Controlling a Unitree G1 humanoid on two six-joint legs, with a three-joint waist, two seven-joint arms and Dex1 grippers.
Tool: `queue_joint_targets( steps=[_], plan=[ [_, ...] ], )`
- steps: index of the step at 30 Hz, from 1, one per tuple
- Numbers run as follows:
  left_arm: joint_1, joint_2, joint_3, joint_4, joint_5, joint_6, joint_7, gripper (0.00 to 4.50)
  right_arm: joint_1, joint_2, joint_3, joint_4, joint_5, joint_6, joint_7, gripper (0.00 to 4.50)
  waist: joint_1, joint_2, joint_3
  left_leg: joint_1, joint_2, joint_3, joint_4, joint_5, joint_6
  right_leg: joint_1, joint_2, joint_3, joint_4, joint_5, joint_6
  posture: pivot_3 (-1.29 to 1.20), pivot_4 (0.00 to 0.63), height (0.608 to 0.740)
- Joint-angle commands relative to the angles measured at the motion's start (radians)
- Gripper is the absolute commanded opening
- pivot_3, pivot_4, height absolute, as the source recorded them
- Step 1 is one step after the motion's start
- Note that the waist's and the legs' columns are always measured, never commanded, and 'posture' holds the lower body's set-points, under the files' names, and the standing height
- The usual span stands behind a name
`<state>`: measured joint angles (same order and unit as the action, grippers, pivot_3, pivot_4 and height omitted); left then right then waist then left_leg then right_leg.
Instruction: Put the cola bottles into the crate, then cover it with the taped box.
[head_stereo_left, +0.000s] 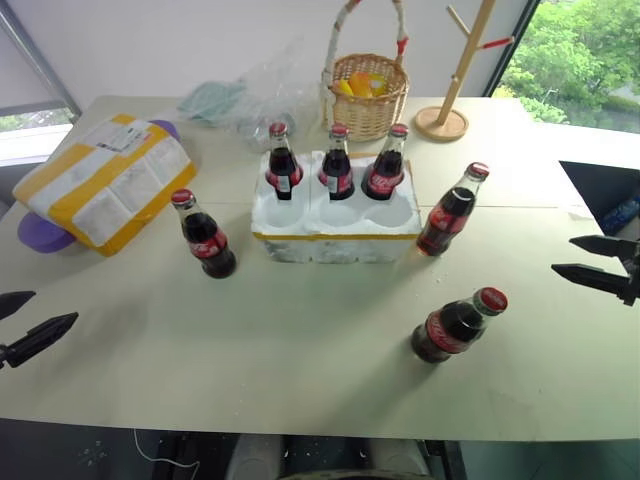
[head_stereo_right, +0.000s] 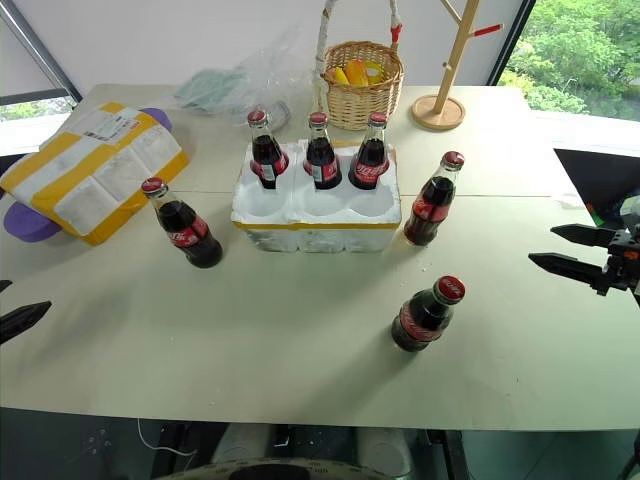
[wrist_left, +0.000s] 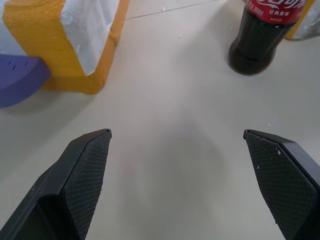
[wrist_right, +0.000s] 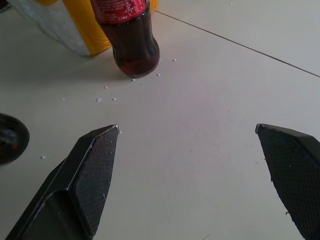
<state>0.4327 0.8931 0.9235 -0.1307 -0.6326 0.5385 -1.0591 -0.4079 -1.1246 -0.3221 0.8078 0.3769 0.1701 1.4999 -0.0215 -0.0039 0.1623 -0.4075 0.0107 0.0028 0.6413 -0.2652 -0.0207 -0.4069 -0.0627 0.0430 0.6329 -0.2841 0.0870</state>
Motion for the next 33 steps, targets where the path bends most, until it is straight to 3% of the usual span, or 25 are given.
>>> queue_joint_targets(
  steps=[1,18,25,33],
  plan=[
    [-0.007,0.003,0.024,-0.028,-0.021,0.006,-0.002,4.44,-0.009,-0.011,-0.03,0.008,0.012,-0.015,0.007,4.5,0.0,0.0,0.0,0.0,0.0,0.0,0.001,0.0,0.0,0.0,0.0,0.0,0.001,0.0,0.0,0.0,0.15,0.74],
    [-0.076,0.032,-0.031,-0.034,-0.028,0.064,0.001,4.44,0.014,-0.017,-0.049,0.02,0.02,0.002,-0.004,4.5,0.0,0.0,0.0,0.0,0.0,0.0,0.005,0.0,0.0,0.001,0.0,0.0,0.003,0.0,0.0,0.0,0.15,0.74],
    [-0.155,0.054,-0.117,-0.1,-0.065,0.101,-0.015,4.44,-0.07,-0.094,-0.047,-0.028,0.051,0.132,0.073,4.5,0.001,0.001,0.0,0.001,0.0,0.001,0.006,0.0,0.0,0.001,0.0,0.0,0.005,0.0,0.0,0.0,0.15,0.74],
    [-0.354,0.095,-0.278,-0.066,-0.06,0.097,-0.015,4.44,-0.003,-0.254,-0.053,-0.441,0.369,0.457,0.115,4.5,0.001,0.006,0.002,0.001,0.0,0.001,0.006,0.0,0.0,0.0,0.001,0.0,0.009,0.0,0.0,0.0,0.15,0.74]
  ],
)
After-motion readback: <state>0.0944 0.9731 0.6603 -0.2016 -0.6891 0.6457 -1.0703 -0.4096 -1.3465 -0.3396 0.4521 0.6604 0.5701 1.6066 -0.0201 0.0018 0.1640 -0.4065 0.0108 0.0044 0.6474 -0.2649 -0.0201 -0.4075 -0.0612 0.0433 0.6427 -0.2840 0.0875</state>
